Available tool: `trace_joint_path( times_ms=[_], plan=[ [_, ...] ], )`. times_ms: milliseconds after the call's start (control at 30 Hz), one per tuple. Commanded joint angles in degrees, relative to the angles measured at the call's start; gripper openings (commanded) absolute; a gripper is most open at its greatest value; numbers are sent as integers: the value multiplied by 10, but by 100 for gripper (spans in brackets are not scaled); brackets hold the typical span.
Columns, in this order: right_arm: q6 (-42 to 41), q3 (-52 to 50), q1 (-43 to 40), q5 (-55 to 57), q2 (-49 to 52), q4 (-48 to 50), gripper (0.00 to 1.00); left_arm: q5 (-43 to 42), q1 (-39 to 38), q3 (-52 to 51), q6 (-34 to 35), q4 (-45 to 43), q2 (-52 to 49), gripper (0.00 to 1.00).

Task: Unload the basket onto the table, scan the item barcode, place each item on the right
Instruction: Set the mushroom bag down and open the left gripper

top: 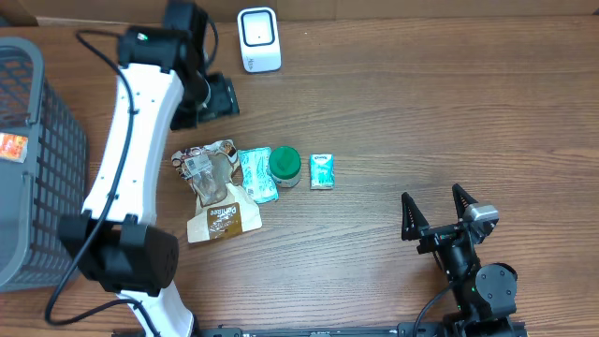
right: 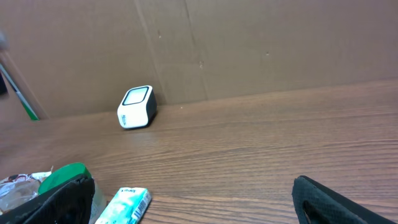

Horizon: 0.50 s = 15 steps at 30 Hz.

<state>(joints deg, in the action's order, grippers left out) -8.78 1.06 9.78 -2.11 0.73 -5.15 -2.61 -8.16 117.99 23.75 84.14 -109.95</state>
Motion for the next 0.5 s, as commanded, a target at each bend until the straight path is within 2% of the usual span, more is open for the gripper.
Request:
trace_joint_path(
  times_ms=[0,133,200,400,467],
  plan=[
    [2,-6,-2,5,-6,4,100,31,5,108,-21,21,49,80],
    [2,-6,-2,5,-6,4,100,60,18,180,-26,27,72,95],
    [2,-6,-2,5,-6,4,100,67,35,204,-28,26,85,99],
    [2,-6,-2,5,-6,3,100,58,146,251,-32,26,105,100],
    [2,-6,-2,6,-6,4,100,35,227,257,-23,25,105,99]
  ],
)
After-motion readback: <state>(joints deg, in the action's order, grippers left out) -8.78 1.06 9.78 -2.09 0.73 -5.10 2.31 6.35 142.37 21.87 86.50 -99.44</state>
